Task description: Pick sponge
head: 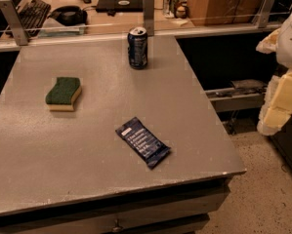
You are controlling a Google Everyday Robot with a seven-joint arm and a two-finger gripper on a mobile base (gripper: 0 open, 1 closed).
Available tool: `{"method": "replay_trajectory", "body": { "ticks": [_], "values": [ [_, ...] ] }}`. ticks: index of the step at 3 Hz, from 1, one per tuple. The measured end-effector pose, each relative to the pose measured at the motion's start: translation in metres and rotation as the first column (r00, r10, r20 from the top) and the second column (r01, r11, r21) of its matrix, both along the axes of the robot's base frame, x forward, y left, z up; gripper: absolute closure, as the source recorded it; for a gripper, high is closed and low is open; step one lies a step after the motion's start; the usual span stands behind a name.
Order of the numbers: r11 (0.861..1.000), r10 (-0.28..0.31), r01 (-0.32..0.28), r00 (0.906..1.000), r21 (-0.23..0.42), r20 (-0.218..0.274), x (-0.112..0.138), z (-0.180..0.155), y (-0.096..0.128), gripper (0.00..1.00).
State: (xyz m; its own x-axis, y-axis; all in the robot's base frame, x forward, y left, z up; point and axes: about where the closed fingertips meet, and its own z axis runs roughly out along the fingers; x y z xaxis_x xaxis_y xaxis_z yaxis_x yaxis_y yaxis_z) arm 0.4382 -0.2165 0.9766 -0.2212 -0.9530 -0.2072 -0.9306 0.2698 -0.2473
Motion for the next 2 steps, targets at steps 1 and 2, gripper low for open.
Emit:
{"method": "replay_trajectory", "body": {
  "ticks": [1, 2],
  "values": [
    [1.000, 0.004, -0.004, 1.0000, 0.003, 0.000, 0.001, -0.001, 0.002, 0.00],
    [0.991, 0.104, -0.104, 0.9946, 0.084, 0.004, 0.027, -0.018, 0.059, 0.00]
  ]
}}
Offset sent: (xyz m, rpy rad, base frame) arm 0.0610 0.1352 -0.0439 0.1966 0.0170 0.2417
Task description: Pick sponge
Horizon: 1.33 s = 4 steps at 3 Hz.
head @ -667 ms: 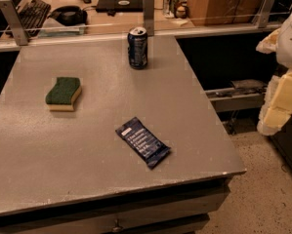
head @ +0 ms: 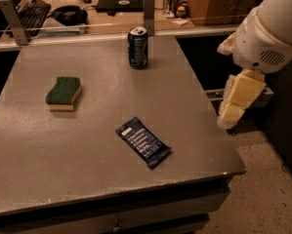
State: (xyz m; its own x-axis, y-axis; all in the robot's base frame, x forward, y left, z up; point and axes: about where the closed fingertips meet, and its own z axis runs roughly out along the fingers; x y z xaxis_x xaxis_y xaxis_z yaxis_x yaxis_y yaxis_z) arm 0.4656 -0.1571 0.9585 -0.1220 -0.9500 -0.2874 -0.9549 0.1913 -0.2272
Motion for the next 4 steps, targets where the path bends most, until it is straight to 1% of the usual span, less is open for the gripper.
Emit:
{"method": "replay_trajectory", "body": {
  "ticks": [1, 2, 3, 4],
  "values": [
    [0.992, 0.113, -0.113, 0.9936, 0.058, 0.010, 0.026, -0.026, 0.087, 0.00],
    [0.958, 0.229, -0.230, 0.9731, 0.172, 0.027, 0.062, -0.060, 0.212, 0.00],
    [0.926, 0.273, -0.272, 0.9614, 0.261, 0.036, 0.082, -0.073, 0.282, 0.00],
    [0.895, 0.296, -0.294, 0.9541, 0.335, 0.048, 0.100, -0.076, 0.336, 0.00]
  ]
}}
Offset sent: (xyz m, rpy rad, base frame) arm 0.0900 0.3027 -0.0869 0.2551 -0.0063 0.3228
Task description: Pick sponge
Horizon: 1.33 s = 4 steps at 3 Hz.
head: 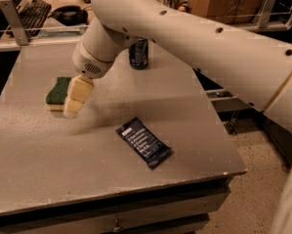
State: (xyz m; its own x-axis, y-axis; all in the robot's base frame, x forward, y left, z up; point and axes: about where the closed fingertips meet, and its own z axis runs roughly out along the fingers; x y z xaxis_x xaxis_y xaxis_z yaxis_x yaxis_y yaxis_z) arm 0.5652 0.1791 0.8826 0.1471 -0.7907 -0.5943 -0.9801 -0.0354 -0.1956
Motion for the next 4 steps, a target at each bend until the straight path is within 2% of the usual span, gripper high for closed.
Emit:
{"method": "replay_trajectory", "body": {
  "ticks": [1, 2, 3, 4],
  "values": [
    [0.998, 0.002, 0.000, 0.9992, 0.068, -0.039, 0.015, -0.005, 0.042, 0.00],
    [0.996, -0.008, 0.014, 0.9973, 0.084, -0.074, 0.022, -0.015, 0.059, 0.00],
    [0.998, -0.024, 0.031, 0.9935, 0.063, -0.112, 0.022, -0.032, 0.061, 0.16],
    [0.998, -0.026, 0.034, 0.9918, 0.061, -0.125, 0.022, -0.036, 0.062, 0.41]
  ]
}}
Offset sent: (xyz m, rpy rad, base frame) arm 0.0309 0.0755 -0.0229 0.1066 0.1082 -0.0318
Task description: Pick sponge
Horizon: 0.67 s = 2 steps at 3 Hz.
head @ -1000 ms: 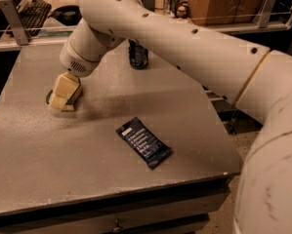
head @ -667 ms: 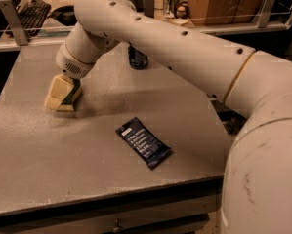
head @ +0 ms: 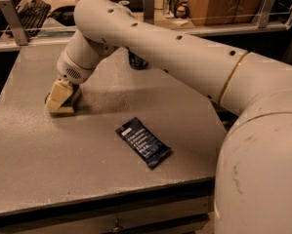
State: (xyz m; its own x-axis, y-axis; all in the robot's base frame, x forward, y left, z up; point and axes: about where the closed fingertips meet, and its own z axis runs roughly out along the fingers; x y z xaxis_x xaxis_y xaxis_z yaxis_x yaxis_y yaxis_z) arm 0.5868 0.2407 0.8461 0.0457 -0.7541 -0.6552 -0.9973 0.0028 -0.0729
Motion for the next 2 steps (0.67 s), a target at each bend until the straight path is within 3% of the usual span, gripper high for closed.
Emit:
{"method": "replay_trajectory", "body": {
  "ticks": [1, 2],
  "values": [
    [1.000, 0.019, -0.019, 0.9998, 0.018, 0.007, -0.004, 0.013, 0.004, 0.64],
    [0.993, 0.062, -0.064, 0.9977, 0.099, 0.027, -0.011, 0.052, 0.008, 0.87]
  ]
}}
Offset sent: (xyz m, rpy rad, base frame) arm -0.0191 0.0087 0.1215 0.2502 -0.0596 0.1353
